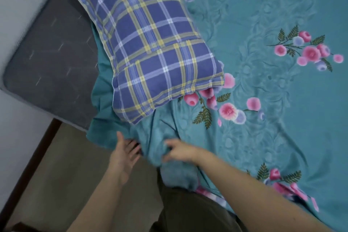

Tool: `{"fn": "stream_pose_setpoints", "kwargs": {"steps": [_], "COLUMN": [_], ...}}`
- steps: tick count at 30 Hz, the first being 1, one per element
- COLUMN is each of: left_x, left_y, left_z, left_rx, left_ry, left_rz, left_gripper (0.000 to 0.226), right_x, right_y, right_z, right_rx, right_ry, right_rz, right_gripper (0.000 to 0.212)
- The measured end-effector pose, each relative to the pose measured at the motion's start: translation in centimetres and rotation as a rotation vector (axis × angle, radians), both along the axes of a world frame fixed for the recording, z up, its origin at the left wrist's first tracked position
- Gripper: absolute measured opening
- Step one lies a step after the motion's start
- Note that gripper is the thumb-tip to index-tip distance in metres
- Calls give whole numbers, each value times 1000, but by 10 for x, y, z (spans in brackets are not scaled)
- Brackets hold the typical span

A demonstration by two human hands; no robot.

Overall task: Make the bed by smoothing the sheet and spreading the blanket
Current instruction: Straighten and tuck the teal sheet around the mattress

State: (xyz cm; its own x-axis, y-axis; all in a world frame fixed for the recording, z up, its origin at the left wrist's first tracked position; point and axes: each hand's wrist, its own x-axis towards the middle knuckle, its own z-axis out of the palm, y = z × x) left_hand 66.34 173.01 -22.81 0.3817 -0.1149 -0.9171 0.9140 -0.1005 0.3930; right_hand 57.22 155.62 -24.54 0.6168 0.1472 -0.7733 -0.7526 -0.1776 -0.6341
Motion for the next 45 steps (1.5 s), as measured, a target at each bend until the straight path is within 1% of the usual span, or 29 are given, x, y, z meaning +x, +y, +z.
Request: {"fn": "stream_pose_setpoints", "kwargs": {"steps": [1, 2, 3, 4, 6, 7, 8, 10, 12, 14, 15, 17, 19, 20, 22, 23, 26, 27, 29, 30, 31, 33, 34, 36, 38, 40, 43, 44, 45], "left_x": [17, 34, 50, 65, 93, 105, 115, 130, 138, 142, 143, 148, 158, 165, 179, 187, 213, 224, 243, 252, 260, 270, 273, 274, 274, 280, 299, 307, 316], "left_y": [-2, -3, -4, -4, -4, -4, -6, -13, -24, -35, -40, -48, -58, -64, -74, -79, -92, -94, -96, -96, -95, -91, -88, -80, -69, -51, -14, -1, 12], "left_z": [-1, -1, 0, 0, -2, -4, -6, -11, -13, -17, -21, -28, -32, -34, -40, -43, -50, -53, -55, -56, -57, -58, -58, -55, -46, -41, -38, -36, -35], "left_rx": [-11, -8, 13, 43, 97, 119, 134, 156, 173, 230, 302, 543, 795, 854, 899, 905, 925, 930, 922, 914, 917, 950, 932, 730, 462, 374, 410, 432, 453], "left_ry": [28, 51, 65, 73, 74, 73, 77, 90, 93, 20, -52, -196, -319, -388, -479, -479, -373, -340, -299, -282, -276, -321, -353, -381, -328, -305, -346, -355, -358], "left_rz": [64, 110, 139, 149, 128, 108, 87, 41, -17, -64, -95, -256, -475, -536, -566, -558, -558, -592, -660, -692, -718, -769, -783, -698, -448, -265, -190, -193, -208], "left_gripper": [91, 98, 104, 108, 108, 107, 107, 103, 89, 61, 61, 82, 99, 107, 119, 123, 135, 138, 139, 136, 131, 106, 83, 40, 22, 14, 14, 20, 28], "right_x": [7, 15, 24, 34, 59, 75, 92, 126, 155, 177, 187, 202, 214, 218, 226, 232, 259, 274, 299, 307, 312, 305, 295, 268, 238, 207, 171, 164, 162], "right_y": [5, 7, 6, 1, -18, -28, -37, -49, -58, -78, -94, -136, -180, -197, -225, -234, -258, -263, -268, -266, -262, -248, -235, -202, -157, -106, -29, -5, 17], "right_z": [4, 7, 11, 16, 23, 25, 26, 34, 42, 52, 58, 74, 93, 102, 118, 125, 128, 122, 106, 93, 81, 57, 45, 16, -5, -14, -18, -21, -23], "right_rx": [45, 89, 125, 164, 202, 276, 374, 498, 521, 599, 668, 758, 712, 669, 589, 567, 568, 594, 650, 628, 533, 241, 78, -242, -429, -532, -523, -503, -474], "right_ry": [6, 17, 26, 31, 33, 56, 76, 83, 48, -34, -92, -218, -310, -350, -414, -451, -699, -693, -555, -507, -472, -343, -233, -80, -85, -77, 33, 75, 101], "right_rz": [164, 222, 152, -35, -579, -831, -1022, -1226, -1321, -1393, -1416, -1430, -1442, -1446, -1467, -1492, -1615, -1639, -1664, -1646, -1605, -1466, -1345, -1077, -841, -568, -130, -20, 48], "right_gripper": [37, 46, 55, 56, 54, 60, 67, 72, 69, 57, 53, 54, 60, 63, 61, 56, 46, 48, 55, 52, 42, 16, 18, 38, 47, 57, 89, 90, 81]}}
